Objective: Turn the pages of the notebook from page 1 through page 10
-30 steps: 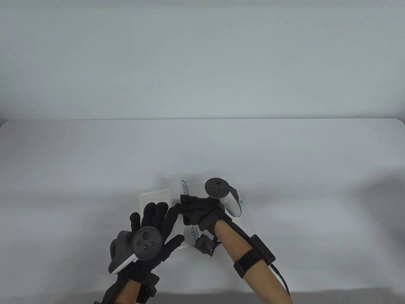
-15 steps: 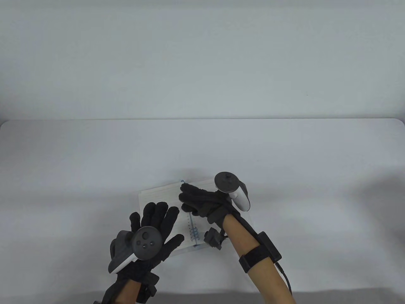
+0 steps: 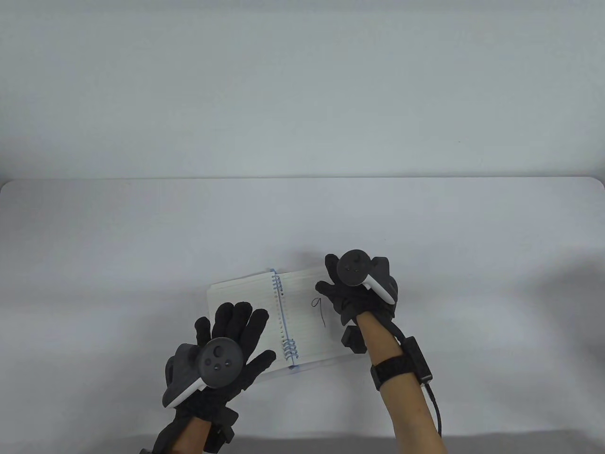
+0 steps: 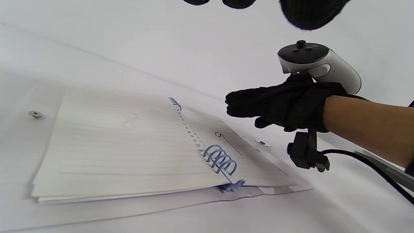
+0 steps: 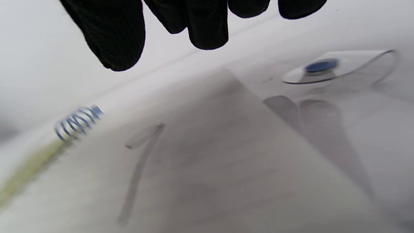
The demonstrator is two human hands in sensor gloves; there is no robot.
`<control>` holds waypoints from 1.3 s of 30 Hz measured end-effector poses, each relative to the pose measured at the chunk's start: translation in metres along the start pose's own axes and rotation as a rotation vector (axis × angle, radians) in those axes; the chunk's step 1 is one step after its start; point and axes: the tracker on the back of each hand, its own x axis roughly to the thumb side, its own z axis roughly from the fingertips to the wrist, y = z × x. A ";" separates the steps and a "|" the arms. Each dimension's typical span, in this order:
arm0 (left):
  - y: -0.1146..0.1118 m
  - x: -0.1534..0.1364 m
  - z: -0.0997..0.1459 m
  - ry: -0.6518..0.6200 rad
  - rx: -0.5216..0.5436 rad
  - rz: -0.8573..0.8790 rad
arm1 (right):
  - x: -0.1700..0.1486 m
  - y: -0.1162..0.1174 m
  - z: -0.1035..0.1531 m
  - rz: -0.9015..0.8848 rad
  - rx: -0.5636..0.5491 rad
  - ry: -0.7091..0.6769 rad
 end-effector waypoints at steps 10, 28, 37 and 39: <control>-0.001 0.000 0.000 0.005 -0.005 -0.003 | 0.003 0.018 -0.007 0.188 0.137 0.034; 0.000 0.000 -0.001 0.000 -0.001 0.004 | 0.014 0.007 -0.001 0.044 0.066 -0.047; 0.000 0.000 -0.001 -0.009 0.006 0.004 | 0.004 -0.006 0.007 -0.453 0.143 -0.078; 0.000 0.000 -0.001 -0.011 0.008 0.003 | 0.001 -0.008 0.009 -0.523 0.139 -0.073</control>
